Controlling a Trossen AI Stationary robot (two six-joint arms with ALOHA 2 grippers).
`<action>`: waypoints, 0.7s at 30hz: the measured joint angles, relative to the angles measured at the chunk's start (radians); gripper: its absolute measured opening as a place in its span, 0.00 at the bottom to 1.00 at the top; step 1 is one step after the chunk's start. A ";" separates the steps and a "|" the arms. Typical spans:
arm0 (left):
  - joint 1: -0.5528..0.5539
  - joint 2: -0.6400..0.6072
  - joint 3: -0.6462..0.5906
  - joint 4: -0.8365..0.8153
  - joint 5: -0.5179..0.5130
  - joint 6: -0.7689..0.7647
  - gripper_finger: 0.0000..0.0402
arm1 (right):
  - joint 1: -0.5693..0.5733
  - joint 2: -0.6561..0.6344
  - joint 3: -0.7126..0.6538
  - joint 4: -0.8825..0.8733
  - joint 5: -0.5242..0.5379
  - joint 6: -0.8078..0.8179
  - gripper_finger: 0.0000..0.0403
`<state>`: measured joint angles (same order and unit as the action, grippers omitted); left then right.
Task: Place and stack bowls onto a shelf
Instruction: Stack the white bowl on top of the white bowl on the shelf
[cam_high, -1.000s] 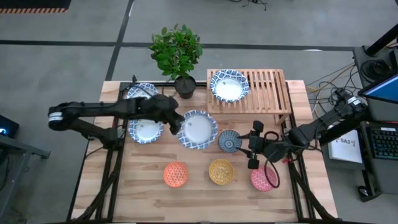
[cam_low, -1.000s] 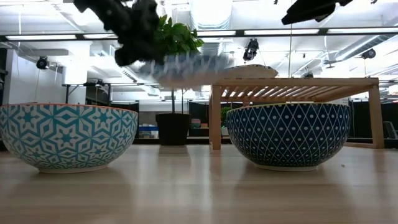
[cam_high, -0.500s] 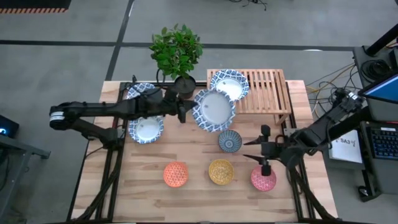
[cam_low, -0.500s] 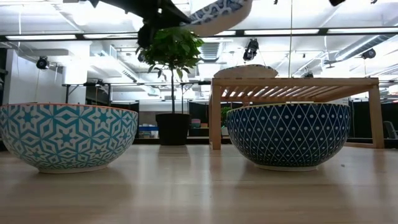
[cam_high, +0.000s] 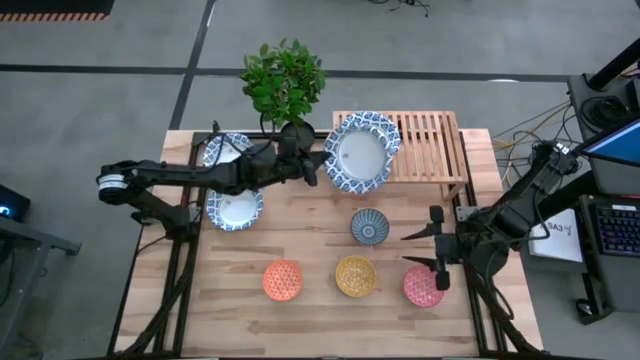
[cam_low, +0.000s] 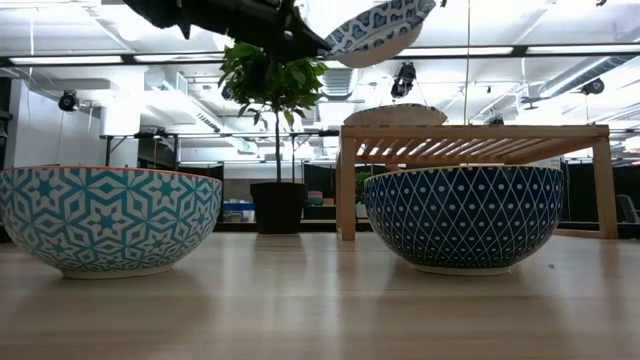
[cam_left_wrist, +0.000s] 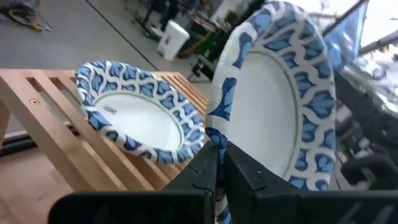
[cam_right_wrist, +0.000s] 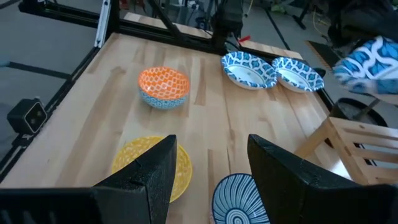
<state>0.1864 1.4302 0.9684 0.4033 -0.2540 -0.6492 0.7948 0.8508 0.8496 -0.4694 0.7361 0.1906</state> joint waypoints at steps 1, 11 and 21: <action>0.001 0.010 0.000 0.027 -0.006 -0.005 0.00 | 0.000 -0.002 0.000 0.001 0.001 -0.004 0.46; 0.014 0.098 0.000 0.164 -0.172 -0.098 0.00 | 0.000 -0.006 0.000 0.000 0.001 -0.020 0.46; 0.022 0.194 0.085 0.232 -0.178 -0.097 0.00 | 0.000 -0.006 0.000 -0.001 0.001 -0.019 0.46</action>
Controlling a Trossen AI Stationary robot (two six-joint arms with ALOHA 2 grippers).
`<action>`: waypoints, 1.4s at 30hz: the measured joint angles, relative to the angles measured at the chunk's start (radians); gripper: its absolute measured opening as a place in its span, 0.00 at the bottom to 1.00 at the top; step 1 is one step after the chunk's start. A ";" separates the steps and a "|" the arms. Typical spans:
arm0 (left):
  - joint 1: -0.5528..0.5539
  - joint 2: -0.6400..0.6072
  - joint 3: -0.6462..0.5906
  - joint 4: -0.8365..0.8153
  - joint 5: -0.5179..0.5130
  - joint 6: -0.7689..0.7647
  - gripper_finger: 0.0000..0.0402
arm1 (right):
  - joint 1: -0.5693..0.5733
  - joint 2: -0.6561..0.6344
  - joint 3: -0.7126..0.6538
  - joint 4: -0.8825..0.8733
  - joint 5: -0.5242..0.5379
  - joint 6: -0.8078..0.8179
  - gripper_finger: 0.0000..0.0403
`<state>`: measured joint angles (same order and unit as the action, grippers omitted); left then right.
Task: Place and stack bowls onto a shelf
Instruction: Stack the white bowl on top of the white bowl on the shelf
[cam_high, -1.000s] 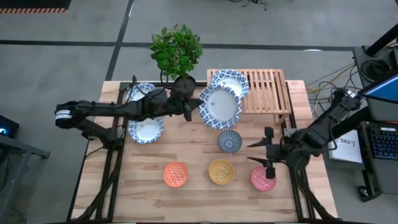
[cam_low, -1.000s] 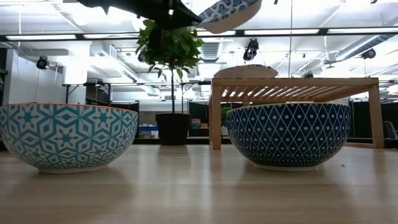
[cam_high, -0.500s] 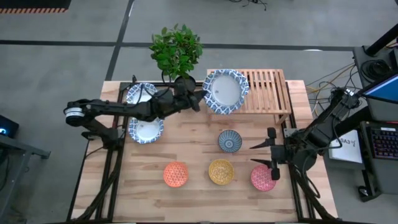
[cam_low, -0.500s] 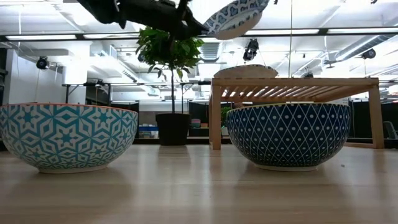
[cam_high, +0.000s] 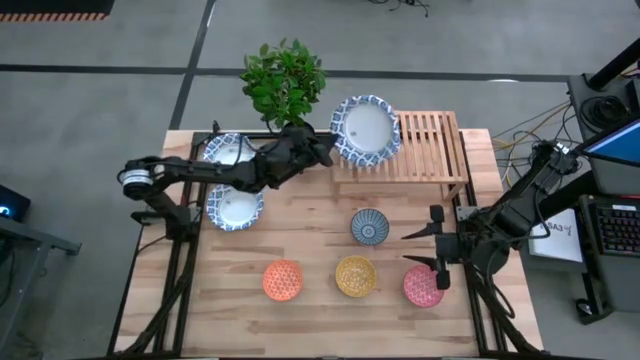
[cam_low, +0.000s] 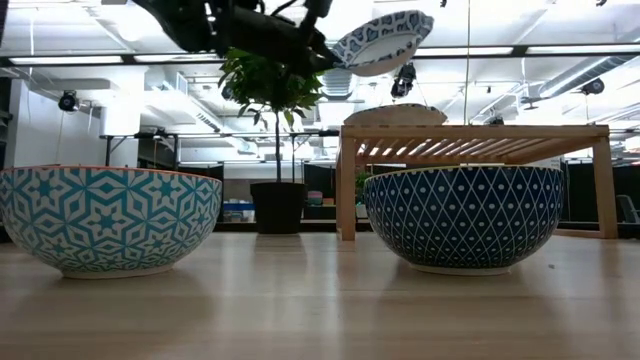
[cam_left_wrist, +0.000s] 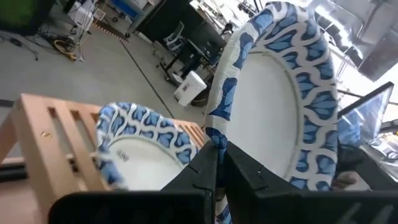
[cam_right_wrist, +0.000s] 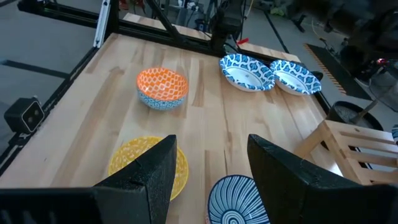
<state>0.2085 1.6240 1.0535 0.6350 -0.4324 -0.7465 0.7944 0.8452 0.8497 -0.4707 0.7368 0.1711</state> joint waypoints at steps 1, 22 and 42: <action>0.000 0.018 0.024 -0.007 0.001 0.013 0.00 | 0.000 0.000 0.000 0.000 0.000 0.000 0.46; 0.012 0.094 0.179 -0.196 -0.056 0.027 0.06 | 0.000 0.000 0.000 -0.020 -0.001 0.011 0.46; 0.018 0.094 0.177 -0.189 -0.057 0.004 0.24 | 0.000 0.000 0.000 -0.020 0.000 0.012 0.46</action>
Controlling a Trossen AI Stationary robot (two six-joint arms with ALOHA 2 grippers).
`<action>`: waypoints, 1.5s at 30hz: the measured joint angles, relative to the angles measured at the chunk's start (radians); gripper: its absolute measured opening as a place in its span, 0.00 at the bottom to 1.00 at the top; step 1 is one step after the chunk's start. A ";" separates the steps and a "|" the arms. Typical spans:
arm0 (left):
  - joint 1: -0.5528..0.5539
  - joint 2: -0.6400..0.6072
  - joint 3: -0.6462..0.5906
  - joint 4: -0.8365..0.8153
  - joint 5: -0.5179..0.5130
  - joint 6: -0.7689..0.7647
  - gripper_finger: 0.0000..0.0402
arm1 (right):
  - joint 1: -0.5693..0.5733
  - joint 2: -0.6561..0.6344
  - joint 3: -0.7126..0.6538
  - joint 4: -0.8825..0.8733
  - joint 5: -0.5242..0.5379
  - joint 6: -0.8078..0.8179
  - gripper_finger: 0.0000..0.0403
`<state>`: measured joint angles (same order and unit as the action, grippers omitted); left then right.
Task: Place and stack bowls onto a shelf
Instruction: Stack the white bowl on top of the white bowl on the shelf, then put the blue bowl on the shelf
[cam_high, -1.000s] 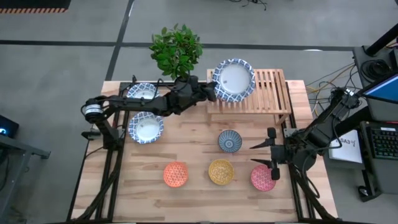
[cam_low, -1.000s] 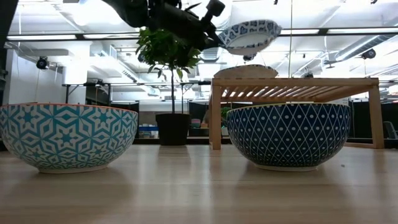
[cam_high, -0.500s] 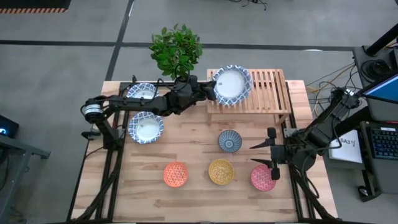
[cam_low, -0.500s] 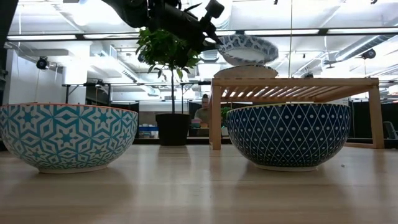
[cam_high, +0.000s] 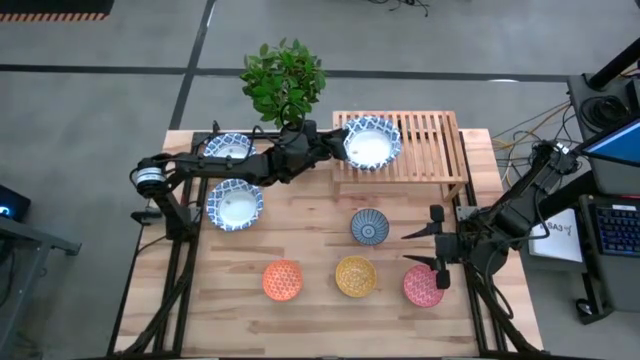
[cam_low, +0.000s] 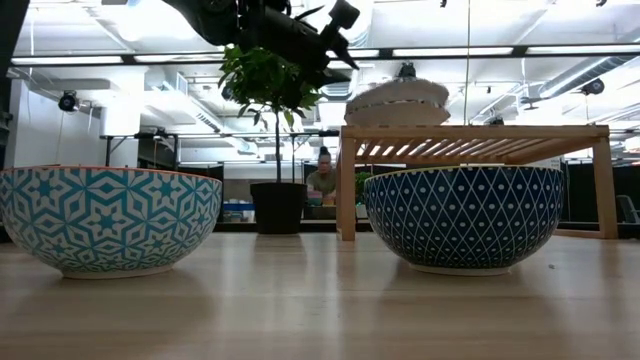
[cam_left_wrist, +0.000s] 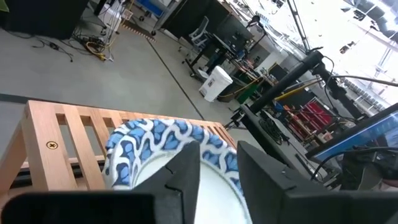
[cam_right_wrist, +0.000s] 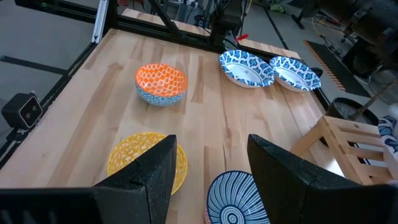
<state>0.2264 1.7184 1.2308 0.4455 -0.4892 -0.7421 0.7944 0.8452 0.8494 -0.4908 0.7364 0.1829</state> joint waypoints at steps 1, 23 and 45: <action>0.000 0.000 0.000 0.001 0.000 0.001 0.25 | 0.000 0.000 0.000 0.000 0.000 0.000 0.46; -0.073 -0.201 -0.001 -0.213 0.345 0.578 0.36 | -0.013 0.001 -0.003 0.002 0.197 0.059 0.35; -0.302 -0.683 -0.351 -0.647 0.132 0.740 0.24 | -0.316 0.182 -0.002 0.039 0.175 0.331 0.02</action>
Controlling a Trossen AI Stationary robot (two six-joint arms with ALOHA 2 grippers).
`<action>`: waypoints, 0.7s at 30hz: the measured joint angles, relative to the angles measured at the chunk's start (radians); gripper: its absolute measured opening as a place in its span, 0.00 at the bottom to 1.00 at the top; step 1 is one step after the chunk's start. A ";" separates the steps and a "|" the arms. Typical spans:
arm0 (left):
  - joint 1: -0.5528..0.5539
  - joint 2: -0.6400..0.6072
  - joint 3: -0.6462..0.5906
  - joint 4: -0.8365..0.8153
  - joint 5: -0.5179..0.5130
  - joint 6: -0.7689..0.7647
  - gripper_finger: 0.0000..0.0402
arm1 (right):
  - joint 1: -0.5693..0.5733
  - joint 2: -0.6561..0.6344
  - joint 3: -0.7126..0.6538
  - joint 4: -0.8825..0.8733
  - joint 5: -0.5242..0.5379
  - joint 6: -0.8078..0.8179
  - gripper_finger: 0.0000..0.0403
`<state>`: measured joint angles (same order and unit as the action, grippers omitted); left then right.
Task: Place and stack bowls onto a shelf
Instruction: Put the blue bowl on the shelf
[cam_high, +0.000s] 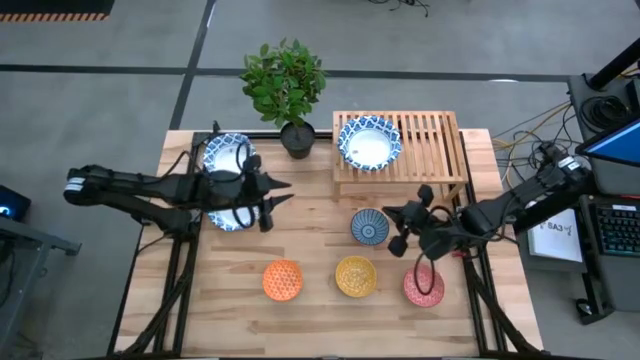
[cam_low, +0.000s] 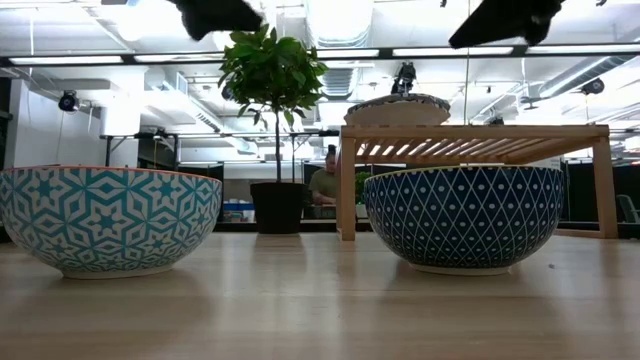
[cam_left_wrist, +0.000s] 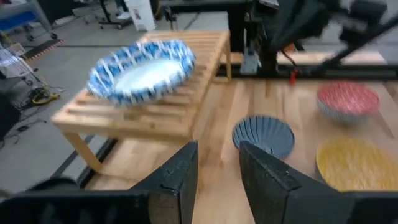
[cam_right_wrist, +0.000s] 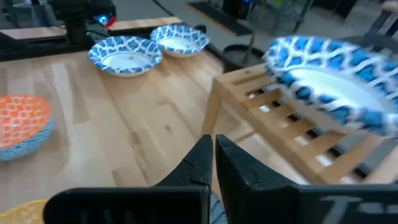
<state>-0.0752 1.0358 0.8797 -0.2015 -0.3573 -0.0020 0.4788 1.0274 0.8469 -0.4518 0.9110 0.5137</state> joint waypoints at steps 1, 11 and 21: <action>-0.004 -0.015 -0.027 0.003 0.000 0.000 0.24 | -0.012 0.006 0.004 0.002 -0.030 0.010 0.02; -0.004 -0.111 -0.201 0.104 -0.053 0.090 0.24 | -0.096 0.040 0.070 0.014 -0.349 0.049 0.02; -0.003 -0.128 -0.254 0.096 -0.516 0.178 0.24 | -0.120 0.134 0.162 -0.070 -0.466 0.203 0.02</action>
<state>-0.0784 0.9076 0.6257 -0.1059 -0.8732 0.1757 0.3588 1.1614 1.0088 -0.5219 0.4450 0.7166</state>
